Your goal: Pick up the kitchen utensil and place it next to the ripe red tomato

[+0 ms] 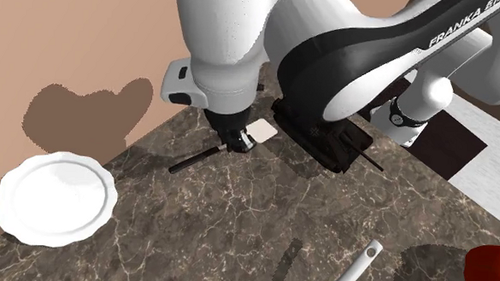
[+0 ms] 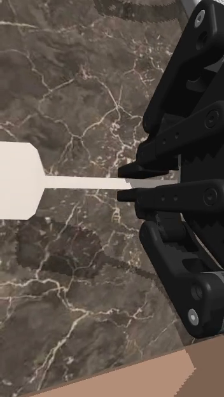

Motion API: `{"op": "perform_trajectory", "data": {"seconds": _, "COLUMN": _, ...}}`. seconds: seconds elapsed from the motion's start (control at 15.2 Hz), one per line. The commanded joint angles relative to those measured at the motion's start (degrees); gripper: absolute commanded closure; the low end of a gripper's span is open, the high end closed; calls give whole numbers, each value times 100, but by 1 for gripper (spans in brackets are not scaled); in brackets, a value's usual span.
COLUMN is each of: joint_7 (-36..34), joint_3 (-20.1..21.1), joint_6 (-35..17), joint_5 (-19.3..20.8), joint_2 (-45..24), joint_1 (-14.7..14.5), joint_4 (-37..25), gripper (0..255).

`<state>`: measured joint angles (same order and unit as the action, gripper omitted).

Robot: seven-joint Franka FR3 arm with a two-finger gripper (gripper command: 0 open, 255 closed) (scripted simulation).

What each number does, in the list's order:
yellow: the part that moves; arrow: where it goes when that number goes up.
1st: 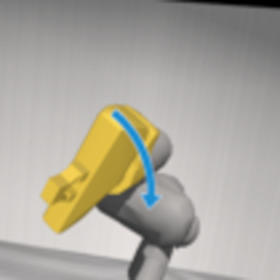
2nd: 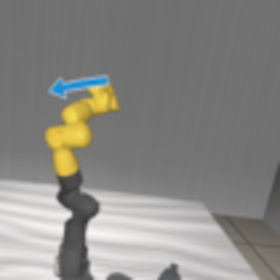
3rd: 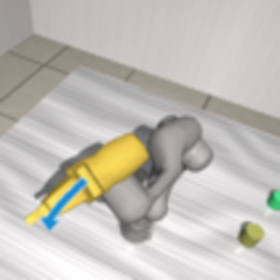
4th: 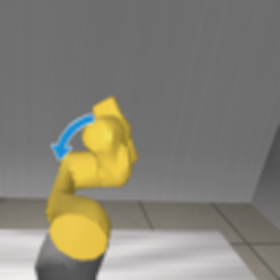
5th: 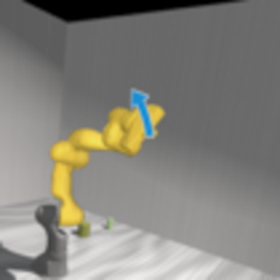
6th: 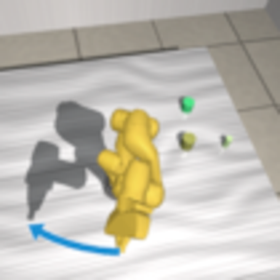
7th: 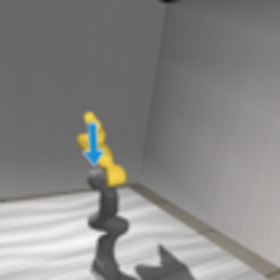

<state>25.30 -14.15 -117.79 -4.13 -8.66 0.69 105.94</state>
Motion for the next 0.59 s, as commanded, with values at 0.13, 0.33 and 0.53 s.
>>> {"op": "perform_trajectory", "data": {"seconds": 0.13, "joint_7": -24, "joint_3": -6, "joint_6": 298, "joint_5": 30, "joint_2": 78, "joint_1": -1, "joint_4": -220, "gripper": 255}}
{"op": "perform_trajectory", "data": {"seconds": 0.33, "joint_7": -39, "joint_3": -9, "joint_6": 518, "joint_5": 47, "joint_2": 120, "joint_1": -2, "joint_4": -400, "gripper": 255}}
{"op": "perform_trajectory", "data": {"seconds": 0.53, "joint_7": -53, "joint_3": -12, "joint_6": 740, "joint_5": 60, "joint_2": 151, "joint_1": -1, "joint_4": -593, "gripper": 255}}
